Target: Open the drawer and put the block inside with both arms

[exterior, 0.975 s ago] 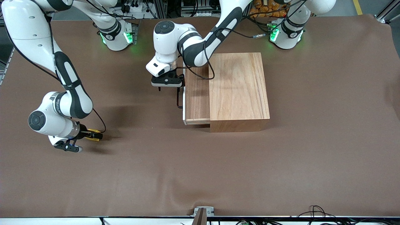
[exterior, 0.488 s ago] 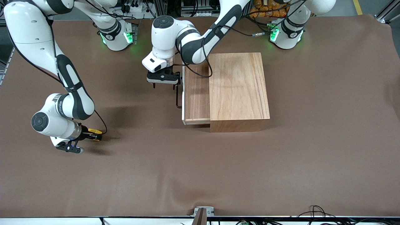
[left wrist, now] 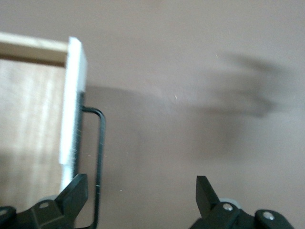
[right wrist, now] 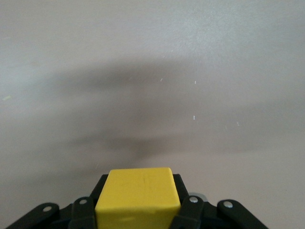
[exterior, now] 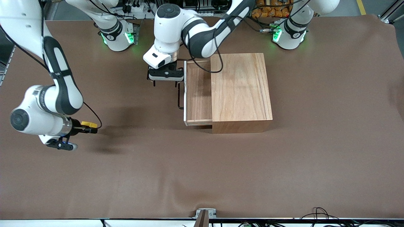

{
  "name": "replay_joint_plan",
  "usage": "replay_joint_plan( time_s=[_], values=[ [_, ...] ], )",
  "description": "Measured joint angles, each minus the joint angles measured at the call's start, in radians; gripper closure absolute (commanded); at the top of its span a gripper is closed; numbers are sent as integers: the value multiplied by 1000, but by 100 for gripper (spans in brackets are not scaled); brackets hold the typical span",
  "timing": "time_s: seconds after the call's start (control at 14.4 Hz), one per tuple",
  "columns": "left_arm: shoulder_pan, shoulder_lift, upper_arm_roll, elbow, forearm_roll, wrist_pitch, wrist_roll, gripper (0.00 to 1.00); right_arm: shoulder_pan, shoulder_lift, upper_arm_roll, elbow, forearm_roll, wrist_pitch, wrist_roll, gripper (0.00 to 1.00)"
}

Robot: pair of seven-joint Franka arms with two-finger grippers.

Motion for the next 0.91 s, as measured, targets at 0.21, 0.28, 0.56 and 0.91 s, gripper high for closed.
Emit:
replay_joint_plan(
  time_s=[0.21, 0.28, 0.56, 0.91],
  values=[
    [55, -95, 1, 0, -7, -136, 40, 0, 62, -133, 8, 26, 2, -167, -2, 80],
    [67, -121, 1, 0, -8, -179, 68, 0, 105, -173, 10, 34, 4, -203, 0, 80],
    [115, -205, 5, -2, -8, -342, 168, 0, 331, -245, 17, 55, 13, -225, 119, 80],
    [260, -282, 10, -4, -11, -481, 367, 0, 590, -197, 18, 75, 12, -140, 359, 80]
  ],
)
